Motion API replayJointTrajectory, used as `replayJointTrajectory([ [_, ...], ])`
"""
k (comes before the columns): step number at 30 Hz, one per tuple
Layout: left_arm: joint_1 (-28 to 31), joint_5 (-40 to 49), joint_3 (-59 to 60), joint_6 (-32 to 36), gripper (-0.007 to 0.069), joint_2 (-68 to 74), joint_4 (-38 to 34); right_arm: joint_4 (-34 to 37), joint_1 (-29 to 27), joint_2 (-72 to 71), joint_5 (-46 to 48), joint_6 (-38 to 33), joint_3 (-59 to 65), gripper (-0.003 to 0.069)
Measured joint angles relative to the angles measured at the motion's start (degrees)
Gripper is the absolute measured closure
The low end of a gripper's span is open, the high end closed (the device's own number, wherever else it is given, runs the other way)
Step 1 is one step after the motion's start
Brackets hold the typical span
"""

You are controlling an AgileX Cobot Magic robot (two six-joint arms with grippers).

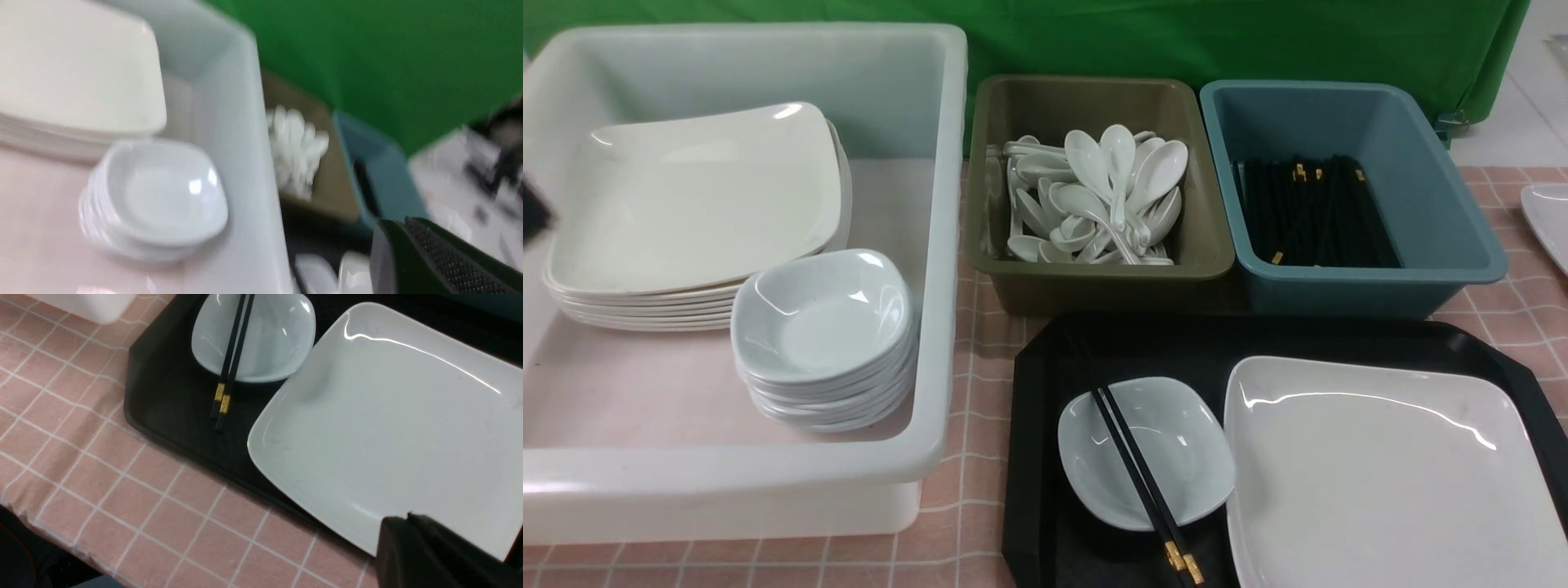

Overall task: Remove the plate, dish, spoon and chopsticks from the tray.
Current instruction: Use the left arm to grab a pair of chopsticks from the plate

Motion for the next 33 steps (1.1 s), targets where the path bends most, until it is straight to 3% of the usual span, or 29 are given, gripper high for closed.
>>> replayJointTrajectory([
  [3,-0.11,10.38,-6.23,12.8,0.0628,13.9,-10.15,0.0,0.0,0.0,-0.18,0.0,0.0,0.0592],
  [6,-2.2,12.37,-8.21,16.77,0.0628,23.62,-16.03,0.0,0.0,0.0,-0.73,0.0,0.0,0.0589],
  [9,-7.39,10.83,-8.4,17.27,0.0628,29.45,-16.72,0.0,0.0,0.0,-0.87,0.0,0.0,0.0586],
  [10,-13.55,8.55,-8.4,15.97,0.0628,32.03,-16.66,0.0,0.0,0.0,-1.03,0.0,0.0,0.0582],
  [12,-21.3,5.59,-9.06,13.02,0.0627,34.57,-16.3,0.0,0.0,0.0,-1.08,0.0,0.0,0.0579],
  [13,-22.09,5.31,-9.18,12.39,0.0627,35.08,-16.19,0.0,0.0,0.0,-1.08,0.0,0.0,0.0579],
  [15,-31.06,2.77,-11.55,7.99,0.0622,38.67,-13.41,0.0,0.0,0.0,-1.08,0.0,0.0,0.0573],
  [17,-38.08,2.73,-14.99,1.24,0.0615,43.01,-6.78,0.0,0.0,0.0,-1.08,0.05,0.0,0.0569],
  [20,-44.07,4.22,-20.53,-9.16,0.0603,49.17,4.58,0.0,0.0,0.0,-1.08,0.26,0.05,0.056],
  [24,-48.42,8.66,-28.01,-18.68,0.0575,58.12,15.74,0.0,0.0,0.0,-1.03,0.53,0.05,0.0553],
  [28,-49.07,12.79,-34.21,-21.48,0.0515,64.97,18.6,0.0,0.0,0.0,-1.03,1.58,0.05,0.0544],
  [33,-49.07,14.53,-37.55,-25.16,0.0374,70.05,22.42,0.0,0.0,0.0,-1.03,2.03,0.05,0.0536],
])
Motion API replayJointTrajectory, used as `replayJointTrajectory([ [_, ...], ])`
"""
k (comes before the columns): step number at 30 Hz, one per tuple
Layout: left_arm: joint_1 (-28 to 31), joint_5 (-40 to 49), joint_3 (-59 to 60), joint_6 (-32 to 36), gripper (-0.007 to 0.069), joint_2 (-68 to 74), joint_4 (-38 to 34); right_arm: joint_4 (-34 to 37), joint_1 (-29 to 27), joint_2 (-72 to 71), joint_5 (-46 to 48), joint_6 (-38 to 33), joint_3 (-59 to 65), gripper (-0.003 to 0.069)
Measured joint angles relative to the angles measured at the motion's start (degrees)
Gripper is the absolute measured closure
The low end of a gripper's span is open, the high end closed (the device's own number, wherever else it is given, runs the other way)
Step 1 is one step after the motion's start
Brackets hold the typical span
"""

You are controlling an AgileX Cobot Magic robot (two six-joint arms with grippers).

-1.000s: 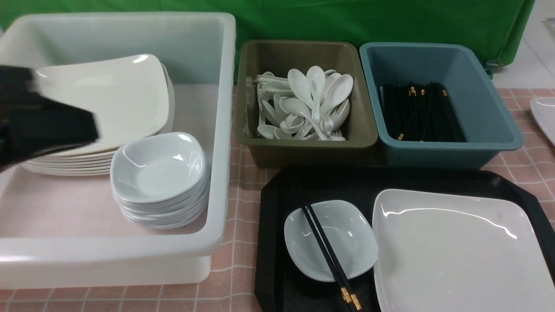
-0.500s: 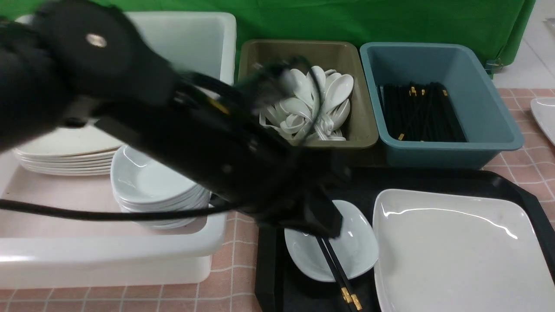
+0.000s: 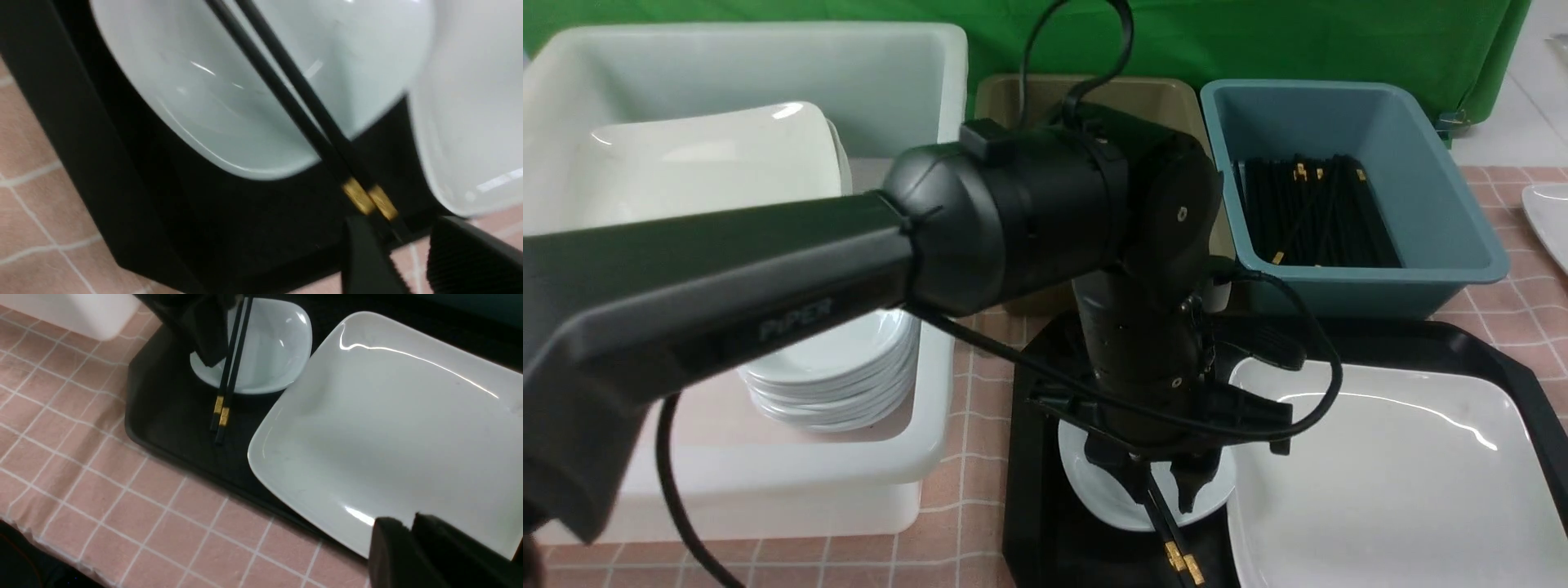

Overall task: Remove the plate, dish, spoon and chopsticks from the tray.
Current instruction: Use the left arm to grab a pair of chopsticks from the plate

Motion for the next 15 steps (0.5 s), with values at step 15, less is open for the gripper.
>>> replayJointTrajectory([
  [15,2.08,-7.91,0.0,-4.75,0.017,4.63,-1.25,0.0,0.0,0.0,0.04,0.8,0.0,0.0526],
])
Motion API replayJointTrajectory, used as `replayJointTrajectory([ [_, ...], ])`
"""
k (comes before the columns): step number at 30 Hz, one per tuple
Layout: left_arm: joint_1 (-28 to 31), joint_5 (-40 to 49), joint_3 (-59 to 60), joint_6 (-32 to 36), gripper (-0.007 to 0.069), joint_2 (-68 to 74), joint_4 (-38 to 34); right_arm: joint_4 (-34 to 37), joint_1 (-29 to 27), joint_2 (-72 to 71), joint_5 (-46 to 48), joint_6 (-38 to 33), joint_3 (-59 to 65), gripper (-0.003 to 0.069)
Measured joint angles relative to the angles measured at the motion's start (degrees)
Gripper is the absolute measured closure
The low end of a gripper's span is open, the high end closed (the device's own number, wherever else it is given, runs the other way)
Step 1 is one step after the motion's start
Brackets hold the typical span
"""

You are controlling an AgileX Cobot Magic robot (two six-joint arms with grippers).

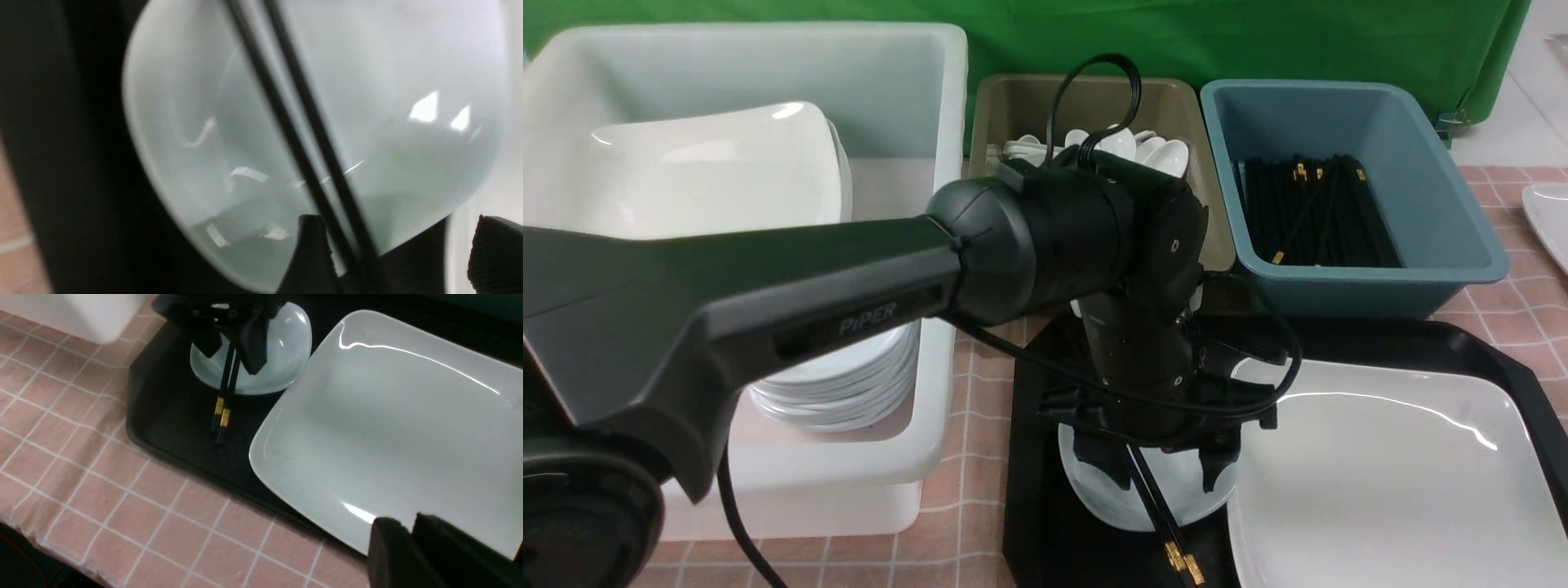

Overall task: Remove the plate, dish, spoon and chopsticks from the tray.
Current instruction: Use the left arm to grab a pair of chopsticks from the plate

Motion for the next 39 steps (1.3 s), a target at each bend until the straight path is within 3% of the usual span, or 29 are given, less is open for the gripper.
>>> replayJointTrajectory([
  [11,0.64,-0.21,0.0,-1.39,0.0207,1.79,4.29,0.05,0.0,0.0,0.63,0.0,0.0,0.0505],
  [16,1.46,-0.28,0.0,-5.0,0.0207,2.21,6.93,0.05,0.0,0.0,0.85,0.06,0.0,0.0497],
  [27,1.59,-4.9,-0.06,-5.3,0.0216,4.86,3.32,0.05,0.0,0.0,0.85,0.06,0.0,0.0481],
  [31,1.59,-3.82,-0.06,-5.09,0.0303,4.86,2.86,0.05,0.0,0.0,0.85,0.13,0.0,0.0474],
  [35,1.59,-2.84,-0.25,-2.88,0.0477,4.86,2.51,0.05,0.0,0.0,0.88,0.25,0.0,0.0467],
  [36,1.64,-1.46,-1.17,-0.49,0.0562,4.86,2.1,0.05,0.0,0.0,0.88,0.54,0.0,0.0465],
  [39,1.64,1.34,-3.61,1.91,0.0563,4.86,1.36,0.05,0.0,0.0,0.88,1.51,0.0,0.0462],
])
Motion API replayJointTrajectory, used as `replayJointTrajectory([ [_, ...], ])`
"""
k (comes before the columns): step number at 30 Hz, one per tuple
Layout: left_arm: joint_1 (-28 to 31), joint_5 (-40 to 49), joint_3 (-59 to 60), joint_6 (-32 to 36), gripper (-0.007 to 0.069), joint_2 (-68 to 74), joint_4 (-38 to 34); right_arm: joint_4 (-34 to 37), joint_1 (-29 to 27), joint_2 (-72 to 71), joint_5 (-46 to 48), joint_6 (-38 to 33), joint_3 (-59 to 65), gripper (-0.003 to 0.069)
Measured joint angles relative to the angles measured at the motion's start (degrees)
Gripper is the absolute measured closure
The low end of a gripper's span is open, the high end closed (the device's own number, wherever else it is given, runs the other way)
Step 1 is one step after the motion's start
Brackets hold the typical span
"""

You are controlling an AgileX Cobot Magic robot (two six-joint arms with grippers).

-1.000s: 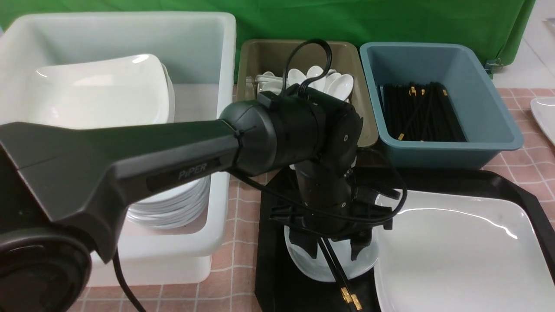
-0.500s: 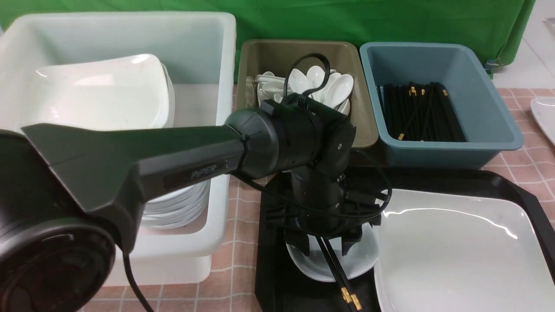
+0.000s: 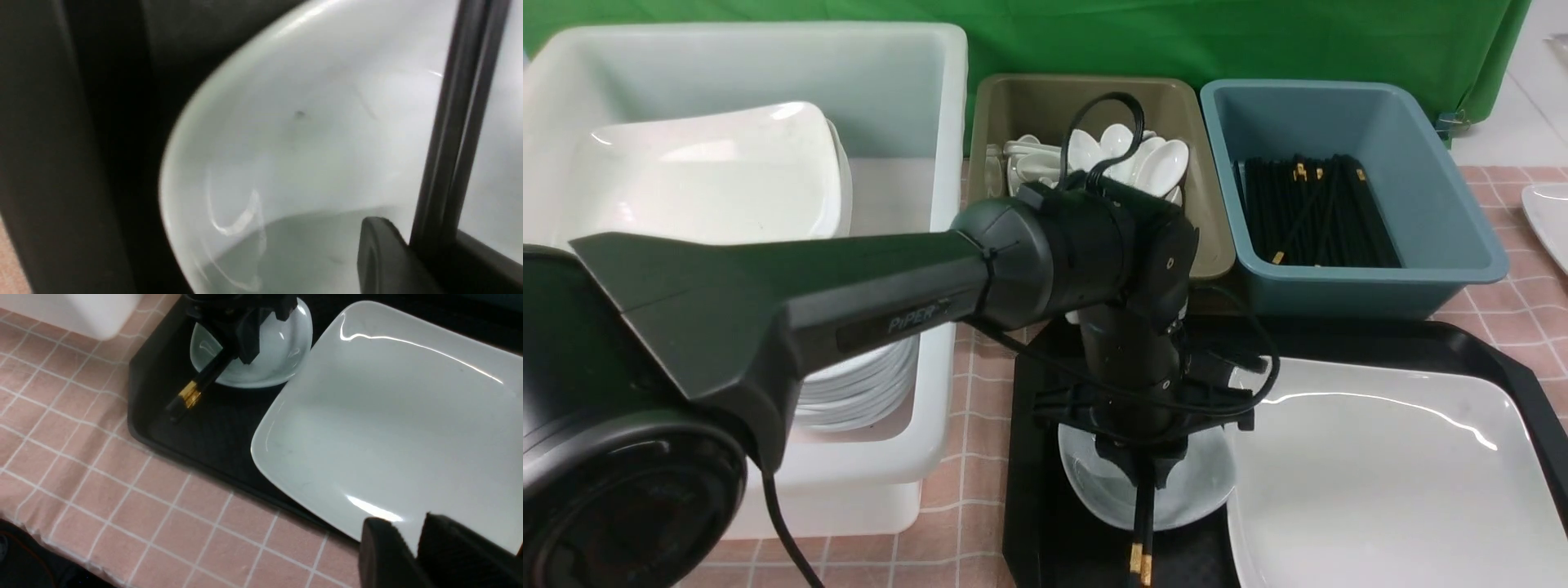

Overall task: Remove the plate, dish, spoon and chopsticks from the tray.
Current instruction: Use the left arm to grab a pair of chopsticks from the plate, then use the left arm to put the chopsticks into the small storage box on the right

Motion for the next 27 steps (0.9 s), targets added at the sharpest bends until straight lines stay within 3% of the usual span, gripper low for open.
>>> replayJointTrajectory([
  [15,1.09,5.53,-24.85,3.66,0.0563,0.87,-0.62,0.0,0.0,0.0,0.0,0.45,0.0,0.0445],
  [21,5.2,6.64,-40.21,4.36,0.0563,6.58,-8.81,0.0,0.0,0.0,0.0,1.68,0.0,0.0438],
  [27,8.55,2.29,-46.95,4.79,0.0563,13.71,-19.3,0.0,0.0,0.04,0.0,1.79,0.0,0.0429],
])
